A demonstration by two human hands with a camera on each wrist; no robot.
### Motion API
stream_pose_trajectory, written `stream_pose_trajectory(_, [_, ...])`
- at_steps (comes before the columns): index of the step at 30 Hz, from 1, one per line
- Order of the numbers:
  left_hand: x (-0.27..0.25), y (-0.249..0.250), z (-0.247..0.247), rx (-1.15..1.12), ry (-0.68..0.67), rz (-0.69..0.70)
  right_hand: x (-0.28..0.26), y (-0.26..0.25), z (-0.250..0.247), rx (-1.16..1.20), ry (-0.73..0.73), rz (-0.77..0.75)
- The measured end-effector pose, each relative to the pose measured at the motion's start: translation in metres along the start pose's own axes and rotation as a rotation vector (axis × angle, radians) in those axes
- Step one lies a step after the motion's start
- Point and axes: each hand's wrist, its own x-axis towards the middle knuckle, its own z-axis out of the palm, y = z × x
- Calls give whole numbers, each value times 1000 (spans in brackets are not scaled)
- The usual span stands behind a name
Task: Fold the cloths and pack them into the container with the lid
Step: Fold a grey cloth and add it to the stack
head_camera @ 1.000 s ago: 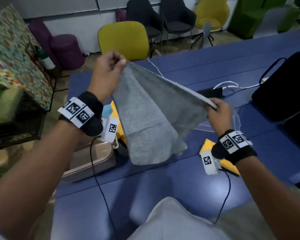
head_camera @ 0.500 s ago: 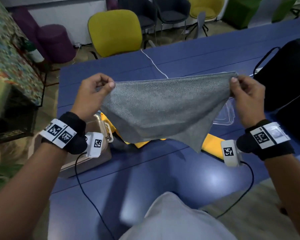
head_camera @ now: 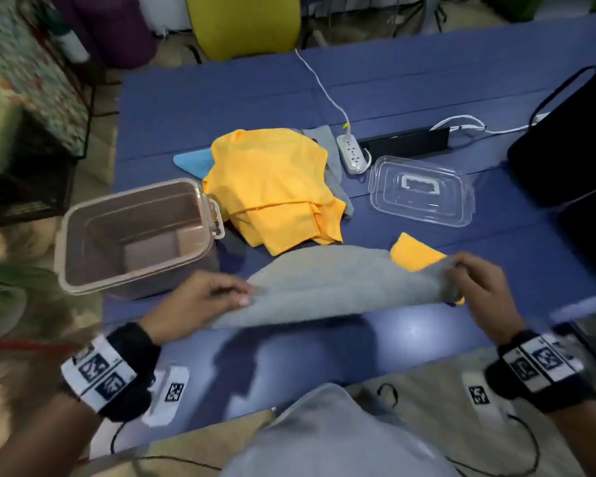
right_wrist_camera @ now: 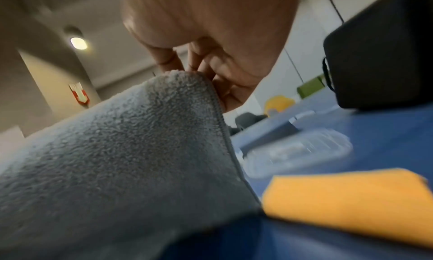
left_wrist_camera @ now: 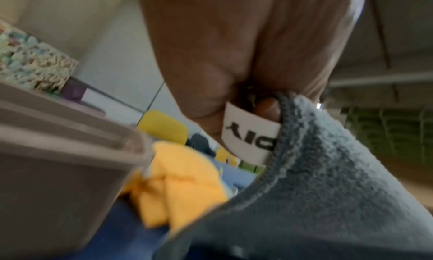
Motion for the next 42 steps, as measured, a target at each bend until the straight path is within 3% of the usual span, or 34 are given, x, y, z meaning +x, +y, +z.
stream_pose_trajectory(4, [-33, -85, 57, -15, -91, -166, -51, 69, 17, -98, -253, 219])
stream_pose_trajectory(7, [-42, -122, 82, -49, -124, -249, -66, 98, 24, -162, -369, 314])
stream_pose_trajectory(13, [-38, -132, 90, -64, -210, -315, -63, 118, 23, -260, -534, 408])
stream_pose_trajectory(16, [-29, -130, 81, 80, -203, -307, -56, 119, 21, -251, -546, 385])
stream_pose_trajectory(20, [0, -125, 66, 168, 13, -350, -39, 119, 23, -183, -475, 349])
stream_pose_trajectory(26, [53, -114, 42, 339, 217, -406, -7, 99, 35, 9, -357, 311])
stream_pose_trajectory(32, [96, -129, 32, 351, 316, -475, 3, 86, 55, 99, -436, 267])
stream_pose_trajectory(37, [115, -151, 33, 359, 321, -556, 10, 97, 61, 105, -429, 284])
stream_pose_trajectory(42, [125, -155, 33, 375, 327, -543, 17, 105, 58, 65, -413, 346])
